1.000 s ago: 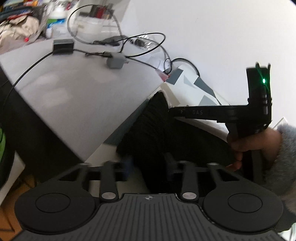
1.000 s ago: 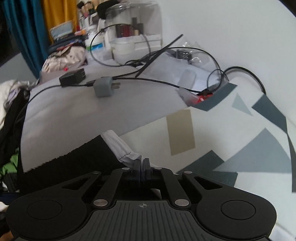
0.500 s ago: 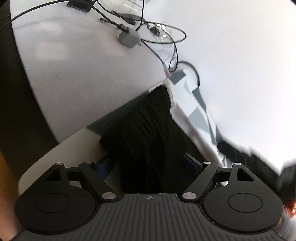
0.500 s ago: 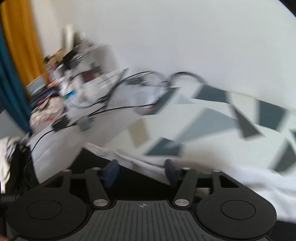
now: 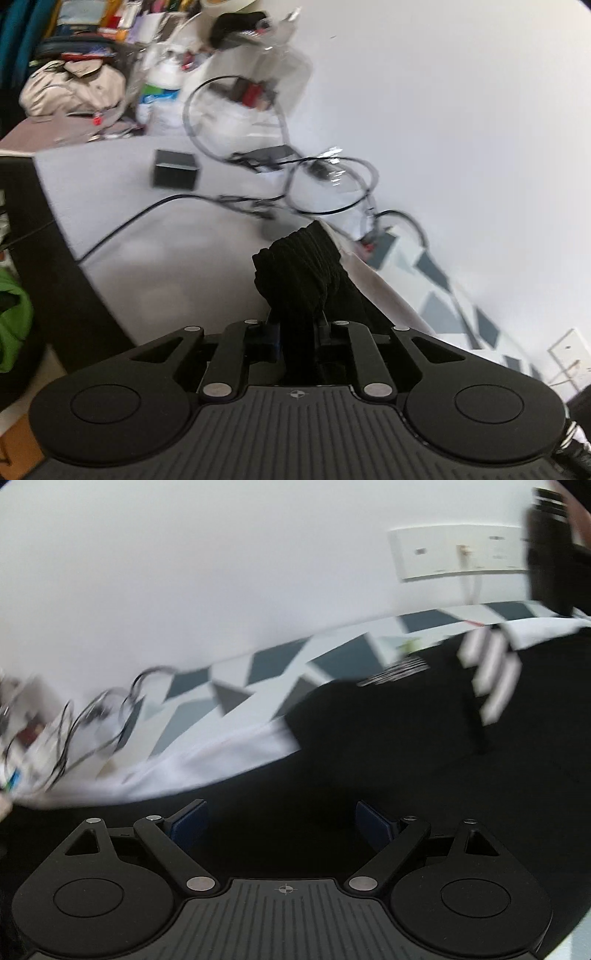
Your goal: Fold clothes
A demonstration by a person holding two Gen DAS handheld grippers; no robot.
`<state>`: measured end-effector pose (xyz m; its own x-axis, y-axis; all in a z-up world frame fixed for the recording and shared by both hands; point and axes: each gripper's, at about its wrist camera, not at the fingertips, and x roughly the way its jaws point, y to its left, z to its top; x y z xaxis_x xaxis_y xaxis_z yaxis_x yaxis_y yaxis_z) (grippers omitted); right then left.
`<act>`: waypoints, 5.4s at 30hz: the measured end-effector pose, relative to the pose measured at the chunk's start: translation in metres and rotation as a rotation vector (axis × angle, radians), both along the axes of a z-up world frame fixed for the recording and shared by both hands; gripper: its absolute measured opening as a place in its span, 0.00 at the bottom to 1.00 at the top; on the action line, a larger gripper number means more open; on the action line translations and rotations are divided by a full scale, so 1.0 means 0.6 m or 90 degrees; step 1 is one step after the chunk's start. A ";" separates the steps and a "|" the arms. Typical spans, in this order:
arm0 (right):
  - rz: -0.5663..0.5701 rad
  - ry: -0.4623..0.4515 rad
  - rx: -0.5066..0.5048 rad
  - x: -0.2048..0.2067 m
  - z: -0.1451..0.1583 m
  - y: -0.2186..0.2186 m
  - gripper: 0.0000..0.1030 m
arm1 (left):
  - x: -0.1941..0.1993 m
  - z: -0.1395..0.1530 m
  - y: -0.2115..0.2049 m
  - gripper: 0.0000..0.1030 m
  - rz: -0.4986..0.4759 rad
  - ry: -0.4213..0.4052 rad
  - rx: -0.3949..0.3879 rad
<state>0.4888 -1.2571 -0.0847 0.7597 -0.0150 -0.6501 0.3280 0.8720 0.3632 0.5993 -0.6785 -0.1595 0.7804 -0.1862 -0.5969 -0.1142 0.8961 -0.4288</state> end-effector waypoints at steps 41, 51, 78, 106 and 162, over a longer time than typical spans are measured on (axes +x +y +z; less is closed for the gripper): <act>0.273 0.047 -0.178 0.301 -0.075 0.075 0.12 | -0.015 -0.017 -0.048 0.15 0.055 -0.019 0.112; -0.007 -0.182 -0.046 0.086 0.026 -0.003 0.80 | -0.003 0.001 -0.040 0.15 0.027 -0.024 0.107; -0.393 0.146 -0.380 -0.089 -0.097 -0.004 0.98 | 0.020 -0.030 -0.029 0.18 -0.073 0.028 0.161; -0.642 -0.089 0.074 -0.379 -0.084 -0.073 0.71 | 0.030 -0.059 -0.029 0.43 -0.070 0.091 0.131; -0.276 0.017 0.321 -0.308 0.029 -0.757 0.18 | -0.423 -0.080 -0.773 0.09 -0.732 -0.026 0.165</act>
<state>0.3043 -1.7115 -0.0675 0.7369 -0.0038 -0.6760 0.6251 0.3845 0.6793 0.3457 -1.1425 -0.2073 0.2528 -0.6700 -0.6980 0.8268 0.5243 -0.2038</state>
